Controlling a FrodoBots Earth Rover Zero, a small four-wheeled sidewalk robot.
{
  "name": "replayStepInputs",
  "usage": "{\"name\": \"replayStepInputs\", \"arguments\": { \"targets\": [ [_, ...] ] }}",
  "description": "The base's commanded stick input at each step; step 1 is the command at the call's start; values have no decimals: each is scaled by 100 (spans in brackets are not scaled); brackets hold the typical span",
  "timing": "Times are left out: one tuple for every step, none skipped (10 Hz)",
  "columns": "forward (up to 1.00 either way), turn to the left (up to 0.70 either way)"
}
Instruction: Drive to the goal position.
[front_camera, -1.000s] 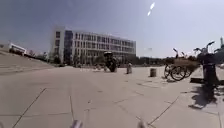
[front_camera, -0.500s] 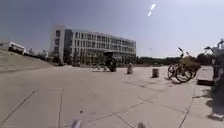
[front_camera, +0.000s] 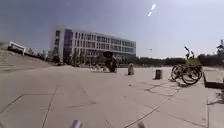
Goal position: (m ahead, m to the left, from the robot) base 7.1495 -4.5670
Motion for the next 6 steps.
{"name": "replayStepInputs", "arguments": {
  "targets": [
    [70,0],
    [70,0],
    [70,0],
    [70,-3],
    [70,-30],
    [70,-27]
  ]
}}
